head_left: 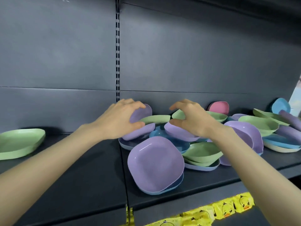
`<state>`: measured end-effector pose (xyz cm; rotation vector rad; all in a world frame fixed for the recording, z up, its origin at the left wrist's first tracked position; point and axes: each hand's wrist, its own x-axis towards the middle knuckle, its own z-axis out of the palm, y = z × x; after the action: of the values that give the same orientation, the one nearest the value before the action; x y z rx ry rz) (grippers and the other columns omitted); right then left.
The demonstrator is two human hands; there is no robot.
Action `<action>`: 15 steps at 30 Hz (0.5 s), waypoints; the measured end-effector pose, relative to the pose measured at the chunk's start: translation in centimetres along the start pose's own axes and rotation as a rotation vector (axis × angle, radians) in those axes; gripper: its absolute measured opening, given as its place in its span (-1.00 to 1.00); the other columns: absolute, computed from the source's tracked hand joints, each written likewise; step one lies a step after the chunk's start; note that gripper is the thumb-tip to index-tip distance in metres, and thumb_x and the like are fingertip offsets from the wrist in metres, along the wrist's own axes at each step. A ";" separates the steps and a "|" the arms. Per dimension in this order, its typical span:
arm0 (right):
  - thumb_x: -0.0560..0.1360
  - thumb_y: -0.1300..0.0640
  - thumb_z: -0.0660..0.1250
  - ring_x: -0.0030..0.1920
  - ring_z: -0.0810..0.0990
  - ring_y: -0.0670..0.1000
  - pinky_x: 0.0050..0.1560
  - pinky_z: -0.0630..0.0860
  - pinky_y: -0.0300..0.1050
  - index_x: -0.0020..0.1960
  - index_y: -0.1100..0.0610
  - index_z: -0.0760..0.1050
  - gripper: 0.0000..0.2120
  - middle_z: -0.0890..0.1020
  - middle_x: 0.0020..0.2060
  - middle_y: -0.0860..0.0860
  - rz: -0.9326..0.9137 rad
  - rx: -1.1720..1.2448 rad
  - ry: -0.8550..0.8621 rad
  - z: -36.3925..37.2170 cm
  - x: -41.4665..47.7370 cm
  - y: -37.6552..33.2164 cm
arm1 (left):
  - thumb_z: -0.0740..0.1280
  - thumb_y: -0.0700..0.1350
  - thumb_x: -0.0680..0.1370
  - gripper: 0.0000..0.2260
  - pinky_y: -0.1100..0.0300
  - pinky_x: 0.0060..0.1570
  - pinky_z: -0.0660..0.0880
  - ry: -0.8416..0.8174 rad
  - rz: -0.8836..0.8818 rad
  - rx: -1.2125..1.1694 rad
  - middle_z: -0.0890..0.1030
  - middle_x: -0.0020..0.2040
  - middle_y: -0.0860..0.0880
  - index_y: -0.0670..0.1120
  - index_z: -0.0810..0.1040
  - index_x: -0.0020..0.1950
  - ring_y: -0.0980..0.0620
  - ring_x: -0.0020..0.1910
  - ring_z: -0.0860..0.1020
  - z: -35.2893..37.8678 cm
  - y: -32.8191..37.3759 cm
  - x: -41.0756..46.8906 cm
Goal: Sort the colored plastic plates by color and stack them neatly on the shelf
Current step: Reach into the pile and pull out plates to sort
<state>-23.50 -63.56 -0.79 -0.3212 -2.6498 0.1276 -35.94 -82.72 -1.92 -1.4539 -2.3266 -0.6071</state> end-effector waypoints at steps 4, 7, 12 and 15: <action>0.47 0.03 0.37 0.22 0.45 0.07 0.21 0.38 -0.07 0.29 0.07 0.45 -0.59 0.46 0.23 0.02 0.004 0.013 -0.025 0.2 0.9 3.3 | 0.22 0.20 0.38 -0.44 0.04 0.27 0.33 -0.052 -0.020 -0.024 0.47 0.23 0.05 0.04 0.40 0.34 -0.01 0.27 0.38 1.6 1.3 1.5; 0.46 0.02 0.38 0.21 0.45 0.08 0.18 0.38 -0.11 0.29 0.06 0.45 -0.59 0.47 0.20 0.04 -0.008 0.029 -0.055 0.4 1.7 5.8 | 0.29 0.16 0.43 -0.55 0.10 0.22 0.34 -0.032 -0.035 -0.049 0.46 0.14 0.13 -0.01 0.46 0.25 0.04 0.21 0.40 2.6 2.7 2.7; 0.45 -0.03 0.38 0.19 0.45 0.04 0.02 0.25 -0.23 0.28 0.04 0.45 -0.57 0.50 0.18 0.03 -0.077 0.038 -0.137 1.3 2.4 9.7 | 0.39 0.07 0.46 -0.64 0.29 0.07 0.38 -0.071 -0.136 -0.096 0.55 0.13 0.09 0.00 0.51 0.22 0.12 0.11 0.47 5.0 4.4 3.3; 0.43 -0.05 0.41 0.22 0.46 0.02 0.13 0.35 -0.19 0.29 0.06 0.45 -0.53 0.51 0.23 0.01 -0.117 0.132 -0.216 2.1 2.8 11.7 | 0.44 0.09 0.40 -0.65 0.52 -0.10 0.34 -0.117 -0.252 -0.174 0.58 0.02 0.12 0.05 0.54 0.15 0.22 0.01 0.51 5.9 5.2 2.8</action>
<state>-24.48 -51.61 -3.15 -0.1136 -2.8478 0.3144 -32.69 -75.54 -4.63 -1.3074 -2.6309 -0.8302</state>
